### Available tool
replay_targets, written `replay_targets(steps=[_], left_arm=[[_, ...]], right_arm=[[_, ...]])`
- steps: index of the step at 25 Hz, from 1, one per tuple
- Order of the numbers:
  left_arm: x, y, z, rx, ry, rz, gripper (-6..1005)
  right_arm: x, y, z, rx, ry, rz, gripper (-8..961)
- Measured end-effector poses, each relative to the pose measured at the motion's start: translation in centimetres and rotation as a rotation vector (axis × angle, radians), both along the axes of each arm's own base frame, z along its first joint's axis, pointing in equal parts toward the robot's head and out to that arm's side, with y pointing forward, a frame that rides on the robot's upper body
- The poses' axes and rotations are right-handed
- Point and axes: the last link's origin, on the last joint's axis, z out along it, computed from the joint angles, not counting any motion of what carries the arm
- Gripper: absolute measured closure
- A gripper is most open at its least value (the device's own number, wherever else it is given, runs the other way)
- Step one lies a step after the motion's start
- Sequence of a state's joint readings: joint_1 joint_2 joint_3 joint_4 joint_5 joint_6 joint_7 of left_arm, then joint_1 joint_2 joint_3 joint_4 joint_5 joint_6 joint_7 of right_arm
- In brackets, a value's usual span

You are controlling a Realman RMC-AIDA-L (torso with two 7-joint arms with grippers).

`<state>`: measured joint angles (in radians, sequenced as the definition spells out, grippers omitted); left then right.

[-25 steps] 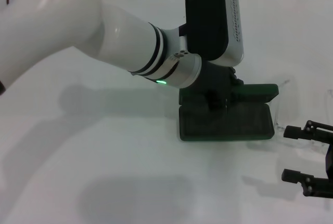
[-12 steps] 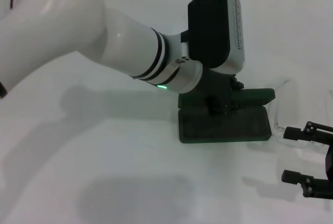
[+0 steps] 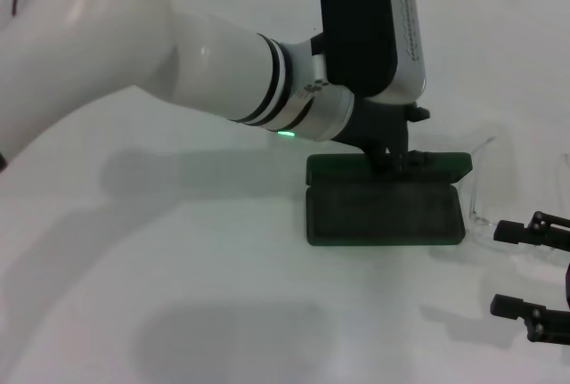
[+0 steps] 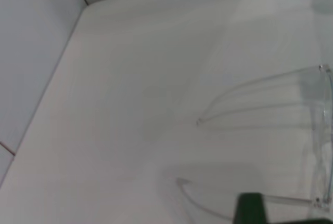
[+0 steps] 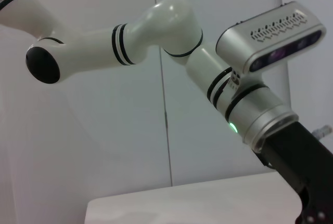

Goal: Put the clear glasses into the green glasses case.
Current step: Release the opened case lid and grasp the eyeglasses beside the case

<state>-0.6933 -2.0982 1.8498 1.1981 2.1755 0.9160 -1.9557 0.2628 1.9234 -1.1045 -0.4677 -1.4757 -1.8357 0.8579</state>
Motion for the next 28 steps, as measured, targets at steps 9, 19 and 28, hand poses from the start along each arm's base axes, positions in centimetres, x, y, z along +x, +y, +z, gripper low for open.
replay_targets(steps=[9,19,28], left_arm=[[-1.6,-2.8,3.1,0.03,-0.443,0.132,502],[-8.6,-7.5,3.5,0.012,-0.868,0.247,502],[-12.4,-6.9,3.9,0.003,-0.995,0.368,502]], right_arm=[[-0.5,1.0,2.4,-0.023,0.003,0.002,342],[-6.1,7.5,8.5,-0.091,-0.456,-0.166,350],[-10.9,10.9,7.9,-0.17,-0.888,-0.27,357]])
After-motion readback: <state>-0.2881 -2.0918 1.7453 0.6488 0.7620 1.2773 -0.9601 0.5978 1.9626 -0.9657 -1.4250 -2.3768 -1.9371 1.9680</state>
